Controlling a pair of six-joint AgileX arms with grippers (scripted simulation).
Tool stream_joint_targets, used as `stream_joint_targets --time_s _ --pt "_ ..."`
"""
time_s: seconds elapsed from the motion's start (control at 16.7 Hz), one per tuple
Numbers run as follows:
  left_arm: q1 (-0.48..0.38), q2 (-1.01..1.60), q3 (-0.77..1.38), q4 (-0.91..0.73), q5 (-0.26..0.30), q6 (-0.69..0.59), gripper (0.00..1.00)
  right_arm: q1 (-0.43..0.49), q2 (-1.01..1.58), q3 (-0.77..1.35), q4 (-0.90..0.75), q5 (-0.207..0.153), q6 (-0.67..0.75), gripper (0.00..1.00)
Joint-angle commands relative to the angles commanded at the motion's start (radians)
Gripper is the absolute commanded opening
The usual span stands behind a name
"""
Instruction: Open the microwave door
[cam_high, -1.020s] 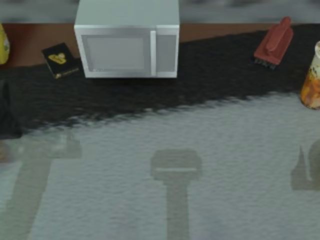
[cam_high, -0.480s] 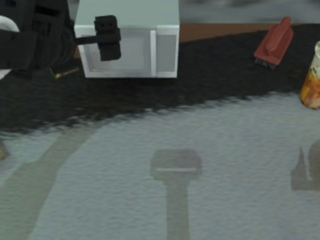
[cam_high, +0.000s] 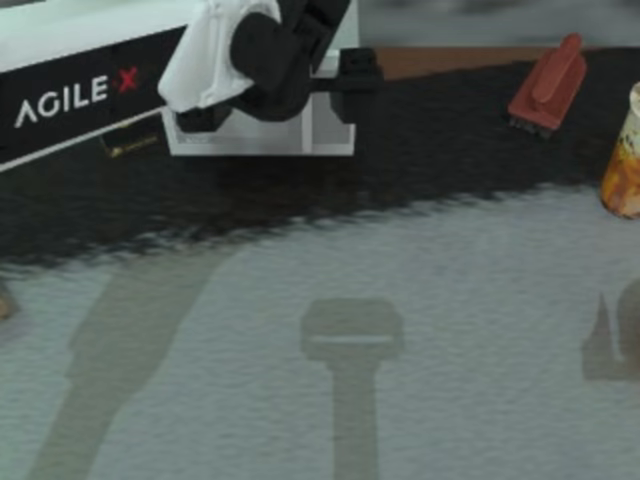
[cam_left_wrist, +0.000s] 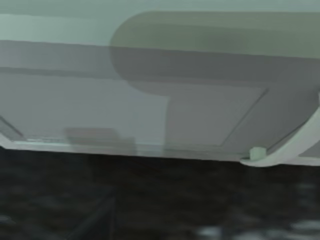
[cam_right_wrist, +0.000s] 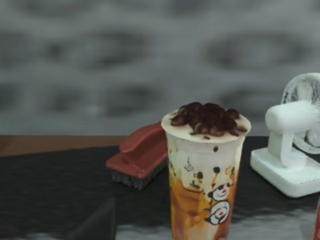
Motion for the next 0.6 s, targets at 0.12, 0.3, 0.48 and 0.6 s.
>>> stream_joint_targets --time_s 0.12,0.3,0.48,0.6 --pt "-0.015 0.044 0.044 -0.010 -0.009 -0.014 1.00 0.000 0.000 0.000 0.000 0.000 0.000 1.00" --pt "-0.017 0.051 0.051 -0.011 -0.010 -0.017 1.00 0.000 0.000 0.000 0.000 0.000 0.000 1.00" --pt "-0.012 0.052 0.050 -0.006 -0.007 -0.014 1.00 0.000 0.000 0.000 0.000 0.000 0.000 1.00" --pt "-0.002 0.091 0.071 0.021 -0.001 -0.003 1.00 0.000 0.000 0.000 0.000 0.000 0.000 1.00"
